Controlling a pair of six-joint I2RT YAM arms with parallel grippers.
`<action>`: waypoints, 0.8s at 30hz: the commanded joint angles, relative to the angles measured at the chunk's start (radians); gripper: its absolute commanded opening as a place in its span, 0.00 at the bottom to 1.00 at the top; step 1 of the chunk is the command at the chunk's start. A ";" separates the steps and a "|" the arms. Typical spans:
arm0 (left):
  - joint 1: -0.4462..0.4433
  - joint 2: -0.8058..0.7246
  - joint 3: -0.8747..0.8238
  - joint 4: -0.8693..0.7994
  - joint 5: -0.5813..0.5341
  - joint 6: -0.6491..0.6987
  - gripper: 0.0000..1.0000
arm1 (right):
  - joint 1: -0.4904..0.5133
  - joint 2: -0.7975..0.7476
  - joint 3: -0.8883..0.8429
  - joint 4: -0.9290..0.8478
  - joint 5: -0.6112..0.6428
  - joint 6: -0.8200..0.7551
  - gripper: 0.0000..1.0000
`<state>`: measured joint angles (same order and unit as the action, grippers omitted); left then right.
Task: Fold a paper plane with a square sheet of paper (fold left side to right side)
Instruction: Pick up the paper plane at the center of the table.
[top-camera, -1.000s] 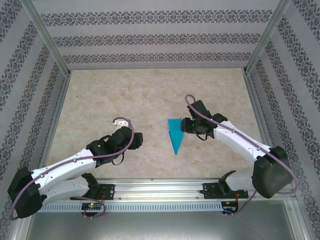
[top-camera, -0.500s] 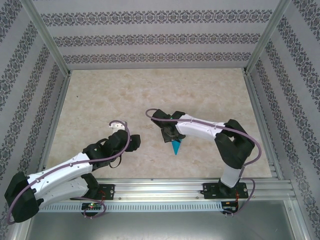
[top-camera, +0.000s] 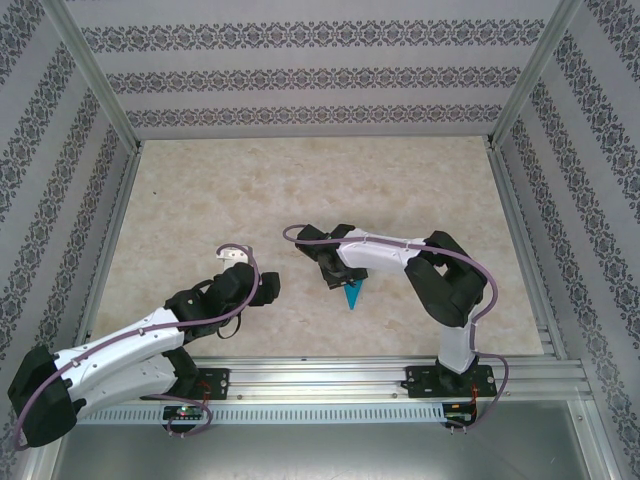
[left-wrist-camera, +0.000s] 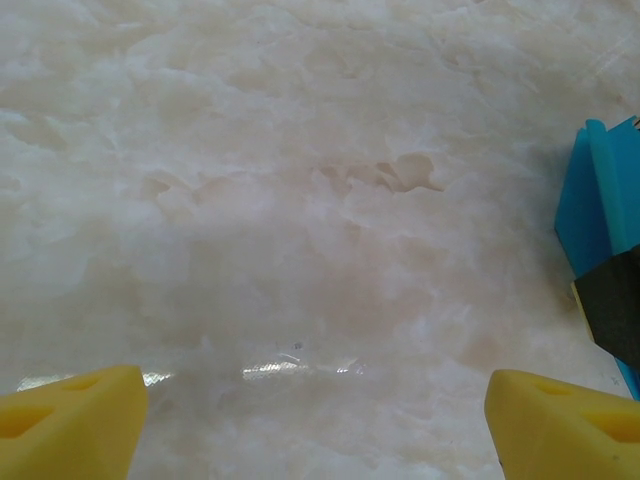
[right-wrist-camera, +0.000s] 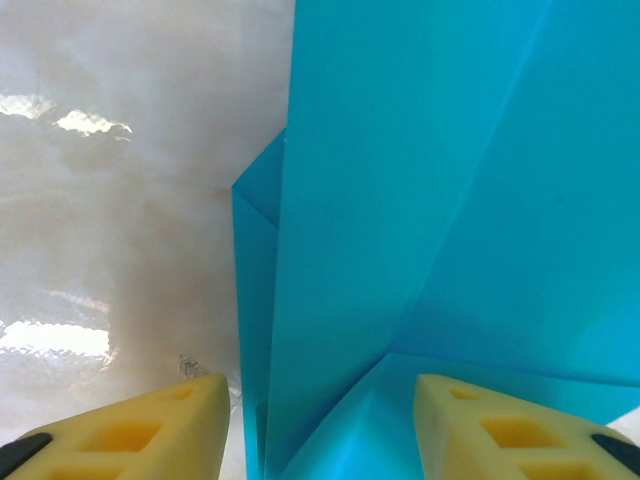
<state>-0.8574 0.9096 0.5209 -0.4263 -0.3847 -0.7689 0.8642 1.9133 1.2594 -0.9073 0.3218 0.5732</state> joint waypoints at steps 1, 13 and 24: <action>0.011 -0.016 -0.005 -0.014 -0.028 -0.012 0.89 | 0.015 0.013 0.021 -0.010 0.036 0.000 0.50; 0.011 -0.017 0.005 -0.034 -0.030 -0.011 0.89 | 0.010 -0.007 -0.003 -0.013 0.043 0.005 0.31; 0.011 -0.023 0.015 -0.052 -0.034 -0.010 0.89 | -0.036 -0.140 -0.072 0.007 0.017 -0.007 0.00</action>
<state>-0.8574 0.9047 0.5209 -0.4446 -0.3954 -0.7689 0.8490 1.8454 1.2076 -0.9085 0.3389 0.5739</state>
